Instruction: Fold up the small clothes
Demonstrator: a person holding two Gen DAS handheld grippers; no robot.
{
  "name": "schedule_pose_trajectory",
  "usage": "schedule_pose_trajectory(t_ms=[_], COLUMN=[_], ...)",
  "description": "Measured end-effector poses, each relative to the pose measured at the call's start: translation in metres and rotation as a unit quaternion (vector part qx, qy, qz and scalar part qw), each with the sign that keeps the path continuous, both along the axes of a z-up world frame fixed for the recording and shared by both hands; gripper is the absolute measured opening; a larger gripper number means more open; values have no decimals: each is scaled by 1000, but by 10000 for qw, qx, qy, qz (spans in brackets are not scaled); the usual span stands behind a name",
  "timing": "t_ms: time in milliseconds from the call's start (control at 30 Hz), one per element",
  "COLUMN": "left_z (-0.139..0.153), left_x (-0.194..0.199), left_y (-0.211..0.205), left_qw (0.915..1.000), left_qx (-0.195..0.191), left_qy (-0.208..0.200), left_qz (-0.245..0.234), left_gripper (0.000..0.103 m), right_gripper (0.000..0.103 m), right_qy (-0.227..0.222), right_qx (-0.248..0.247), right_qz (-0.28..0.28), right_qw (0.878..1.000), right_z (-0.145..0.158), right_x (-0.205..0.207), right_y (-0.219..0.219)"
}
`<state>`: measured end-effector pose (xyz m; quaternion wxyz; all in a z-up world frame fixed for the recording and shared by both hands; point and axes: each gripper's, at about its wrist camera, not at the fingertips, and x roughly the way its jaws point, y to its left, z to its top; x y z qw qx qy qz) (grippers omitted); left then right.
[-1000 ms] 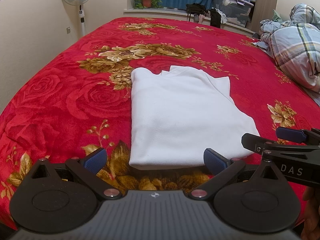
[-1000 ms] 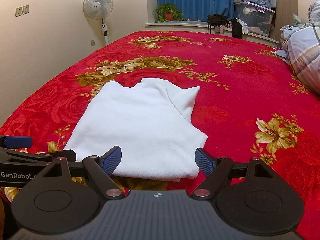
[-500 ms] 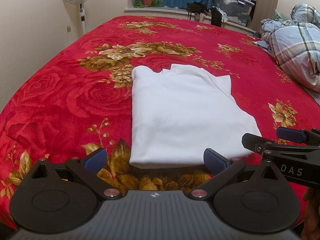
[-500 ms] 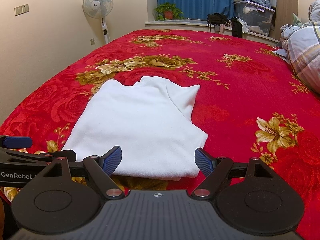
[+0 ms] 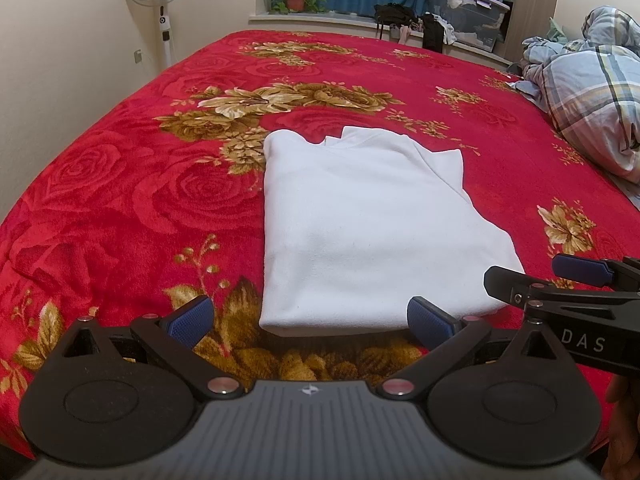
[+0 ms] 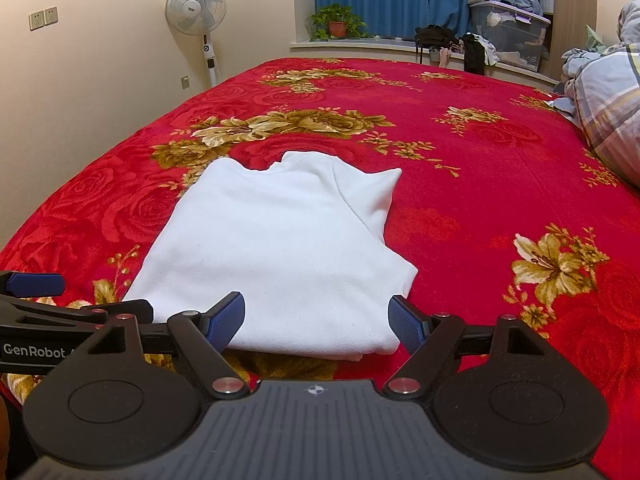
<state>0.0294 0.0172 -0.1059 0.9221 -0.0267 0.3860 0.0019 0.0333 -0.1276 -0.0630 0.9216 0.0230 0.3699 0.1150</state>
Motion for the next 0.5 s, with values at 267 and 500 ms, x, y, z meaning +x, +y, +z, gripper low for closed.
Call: schedule_pose_trajectory(t_ms=[267,500], left_z=[-2,-3], left_x=[0,-1], left_y=[0,0], left_qw=[10000,10000], left_qx=[-7,-14], left_qy=[10,17], left_qz=[8,9], left_gripper=[103,103], right_gripper=[80,79], right_qy=[0,3], right_qx=[-2,-8], right_qz=[0,3], right_qw=[10000,10000], right_z=[0,0], right_x=[0,0], right_y=[0,0])
